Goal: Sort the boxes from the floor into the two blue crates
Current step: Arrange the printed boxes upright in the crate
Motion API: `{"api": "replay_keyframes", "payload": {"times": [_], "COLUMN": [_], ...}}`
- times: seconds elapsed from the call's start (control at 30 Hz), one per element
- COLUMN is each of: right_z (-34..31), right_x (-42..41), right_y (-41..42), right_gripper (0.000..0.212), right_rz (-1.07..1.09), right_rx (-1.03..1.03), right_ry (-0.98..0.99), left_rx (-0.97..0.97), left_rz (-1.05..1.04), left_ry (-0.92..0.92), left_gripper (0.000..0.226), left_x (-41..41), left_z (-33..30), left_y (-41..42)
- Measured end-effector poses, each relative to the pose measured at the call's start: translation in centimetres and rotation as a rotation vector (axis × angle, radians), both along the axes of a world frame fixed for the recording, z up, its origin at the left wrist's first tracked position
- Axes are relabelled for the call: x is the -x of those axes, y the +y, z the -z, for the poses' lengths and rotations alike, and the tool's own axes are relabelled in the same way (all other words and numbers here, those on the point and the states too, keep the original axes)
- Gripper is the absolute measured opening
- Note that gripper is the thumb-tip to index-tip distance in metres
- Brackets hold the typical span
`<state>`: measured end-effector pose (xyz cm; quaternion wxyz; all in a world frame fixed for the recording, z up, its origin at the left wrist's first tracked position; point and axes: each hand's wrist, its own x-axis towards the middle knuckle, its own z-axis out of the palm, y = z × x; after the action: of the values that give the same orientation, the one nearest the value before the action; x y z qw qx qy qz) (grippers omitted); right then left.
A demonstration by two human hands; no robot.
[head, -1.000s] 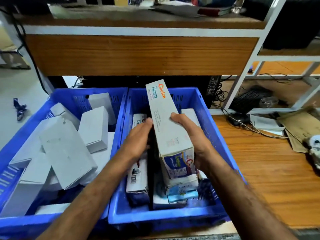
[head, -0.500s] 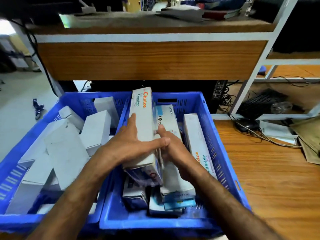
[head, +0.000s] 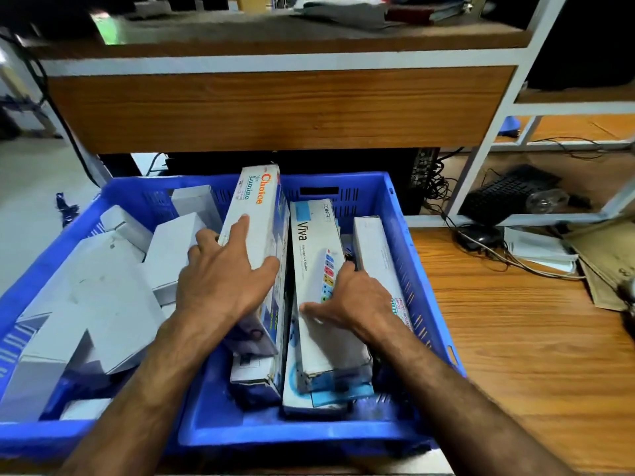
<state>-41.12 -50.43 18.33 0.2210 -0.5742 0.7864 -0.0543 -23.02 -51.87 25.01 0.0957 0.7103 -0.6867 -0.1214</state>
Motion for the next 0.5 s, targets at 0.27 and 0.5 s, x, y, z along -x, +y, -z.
{"api": "replay_keyframes", "payload": {"times": [0.27,0.5], "right_z": [1.5,0.6], "right_x": [-1.1,-1.2], "right_y": [-1.2,-0.1], "right_gripper": [0.152,0.138], "right_rz": [0.051,0.152], "right_rx": [-0.176,-0.016], "right_ry": [-0.151,-0.136], "left_rx": [-0.006,0.07], "left_rz": [0.02,0.036], "left_ry": [0.092,0.103], "left_gripper": [0.078,0.07], "left_x": [0.4,0.6], "left_z": [0.3,0.5], "left_y": [-0.2,0.0]}}
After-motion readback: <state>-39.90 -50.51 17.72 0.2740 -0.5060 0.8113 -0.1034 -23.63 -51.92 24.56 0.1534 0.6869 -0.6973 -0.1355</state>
